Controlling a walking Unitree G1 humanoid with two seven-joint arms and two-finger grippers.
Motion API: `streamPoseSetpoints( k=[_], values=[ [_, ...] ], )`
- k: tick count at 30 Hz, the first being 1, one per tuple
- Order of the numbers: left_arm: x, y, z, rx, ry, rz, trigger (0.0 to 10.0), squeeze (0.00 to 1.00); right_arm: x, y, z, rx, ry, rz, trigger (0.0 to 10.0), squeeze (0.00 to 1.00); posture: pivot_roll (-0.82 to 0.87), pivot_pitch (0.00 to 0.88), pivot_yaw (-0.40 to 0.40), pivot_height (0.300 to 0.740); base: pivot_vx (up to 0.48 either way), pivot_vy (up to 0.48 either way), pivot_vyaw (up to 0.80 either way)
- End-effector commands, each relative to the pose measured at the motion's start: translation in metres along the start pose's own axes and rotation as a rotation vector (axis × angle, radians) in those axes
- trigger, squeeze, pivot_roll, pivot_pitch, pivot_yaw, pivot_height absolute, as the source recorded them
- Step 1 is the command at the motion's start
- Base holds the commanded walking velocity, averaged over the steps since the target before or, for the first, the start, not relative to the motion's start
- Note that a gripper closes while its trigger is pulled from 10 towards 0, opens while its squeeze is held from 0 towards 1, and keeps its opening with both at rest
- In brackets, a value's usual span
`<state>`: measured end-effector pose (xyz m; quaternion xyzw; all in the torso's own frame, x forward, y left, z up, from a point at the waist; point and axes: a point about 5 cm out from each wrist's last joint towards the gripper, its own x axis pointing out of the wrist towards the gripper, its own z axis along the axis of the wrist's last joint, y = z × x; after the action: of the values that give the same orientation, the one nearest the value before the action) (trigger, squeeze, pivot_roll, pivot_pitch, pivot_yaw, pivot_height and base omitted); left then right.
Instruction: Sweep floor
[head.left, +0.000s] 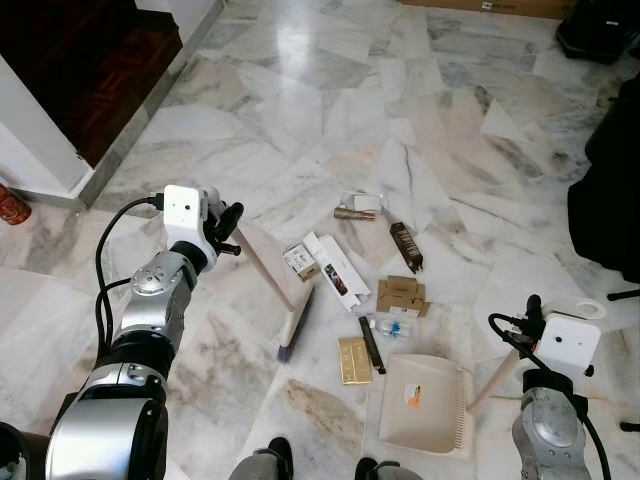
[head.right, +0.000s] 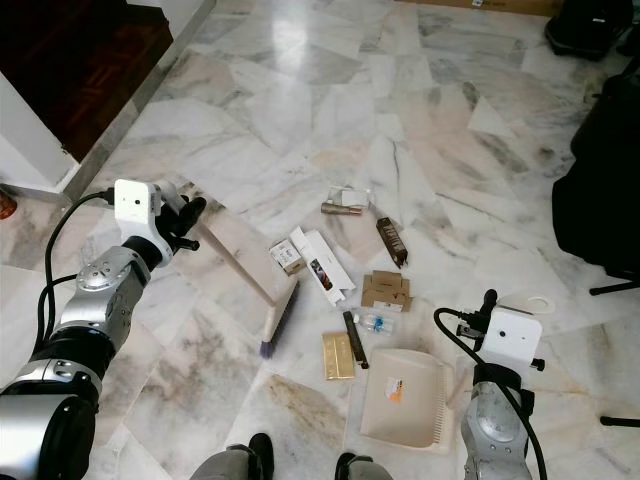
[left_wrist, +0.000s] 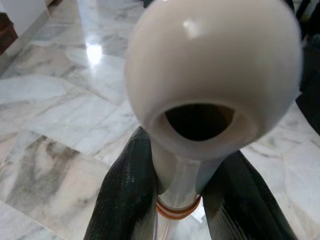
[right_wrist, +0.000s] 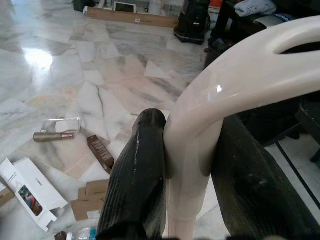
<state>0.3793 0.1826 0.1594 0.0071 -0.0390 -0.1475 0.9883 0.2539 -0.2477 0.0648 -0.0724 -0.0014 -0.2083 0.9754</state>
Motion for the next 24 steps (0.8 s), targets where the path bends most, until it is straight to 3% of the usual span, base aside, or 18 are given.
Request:
streamPoseSetpoints(
  k=[1,7,9,16,20,24],
  values=[
    [-0.003,-0.005,-0.008,-0.034,0.000,-0.002,10.0,0.00,-0.017,0.004,-0.030,-0.041,0.151,0.040,10.0,0.00,0.08,0.263,0.057,0.740,0.000,0.000,0.00],
    [0.007,-0.029,-0.012,-0.094,0.005,-0.054,10.0,0.00,-0.017,0.000,-0.023,-0.039,0.127,0.037,10.0,0.00,0.05,0.261,0.053,0.740,0.000,0.000,0.00],
    [0.010,-0.037,-0.014,-0.175,0.007,-0.066,10.0,0.00,-0.015,-0.004,-0.022,-0.043,0.120,0.032,10.0,0.00,0.05,0.257,0.052,0.740,0.000,0.000,0.00],
    [0.018,-0.060,-0.015,-0.251,0.025,-0.144,10.0,0.00,-0.013,-0.008,-0.018,-0.052,0.115,0.019,10.0,0.00,0.03,0.253,0.054,0.740,0.000,0.000,0.00],
    [0.019,-0.063,-0.013,-0.287,0.024,-0.160,10.0,0.00,-0.013,-0.008,-0.018,-0.051,0.117,0.017,10.0,0.00,0.03,0.250,0.055,0.740,0.000,0.000,0.00],
    [0.022,-0.054,0.000,-0.380,-0.024,-0.144,10.0,0.00,-0.012,-0.008,-0.018,-0.050,0.121,0.016,10.0,0.00,0.04,0.243,0.057,0.740,0.000,0.000,0.00]
  ],
)
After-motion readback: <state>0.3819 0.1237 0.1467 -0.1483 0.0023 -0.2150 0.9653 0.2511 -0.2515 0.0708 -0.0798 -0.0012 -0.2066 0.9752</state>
